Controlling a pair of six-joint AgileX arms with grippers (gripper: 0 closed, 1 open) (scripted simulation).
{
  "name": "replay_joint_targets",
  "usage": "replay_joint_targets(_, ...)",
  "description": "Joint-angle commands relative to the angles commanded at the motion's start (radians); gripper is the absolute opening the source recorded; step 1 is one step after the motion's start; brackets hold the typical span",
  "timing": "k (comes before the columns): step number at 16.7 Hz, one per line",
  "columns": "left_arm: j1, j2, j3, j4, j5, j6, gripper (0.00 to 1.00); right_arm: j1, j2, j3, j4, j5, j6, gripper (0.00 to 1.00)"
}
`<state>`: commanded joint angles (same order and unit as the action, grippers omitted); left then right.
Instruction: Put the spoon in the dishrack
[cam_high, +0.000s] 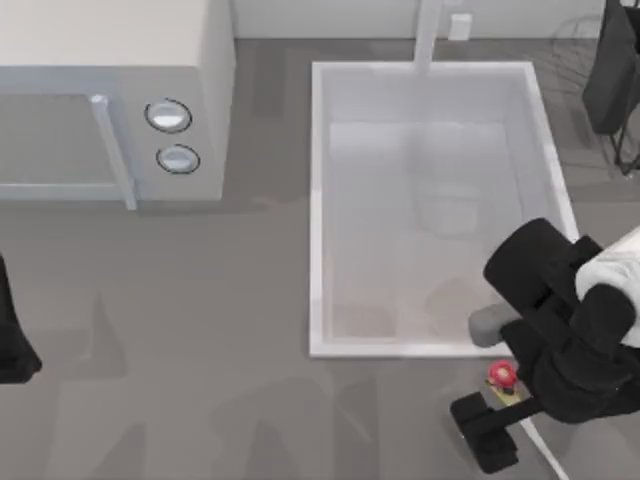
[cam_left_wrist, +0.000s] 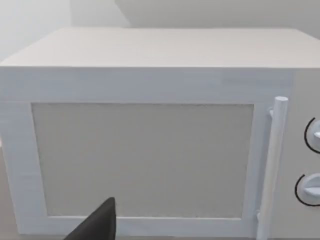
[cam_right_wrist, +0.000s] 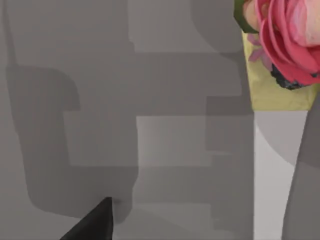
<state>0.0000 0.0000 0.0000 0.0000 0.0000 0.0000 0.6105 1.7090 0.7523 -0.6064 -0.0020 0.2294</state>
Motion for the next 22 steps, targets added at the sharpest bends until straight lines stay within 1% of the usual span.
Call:
replay_joint_targets(5,0.000,0.000,0.000,0.000,0.000,0.000,1.00,0.000,0.007,-0.009,0.014,0.000,0.000,1.00)
replay_joint_targets(18,0.000,0.000,0.000,0.000,0.000,0.000,1.00,0.000,0.007,-0.009,0.014,0.000,0.000,0.02)
replay_joint_targets(19,0.000,0.000,0.000,0.000,0.000,0.000,1.00,0.000,0.007,-0.009,0.014,0.000,0.000,0.00)
replay_joint_targets(22,0.000,0.000,0.000,0.000,0.000,0.000,1.00,0.000,0.007,-0.009,0.014,0.000,0.000,0.00)
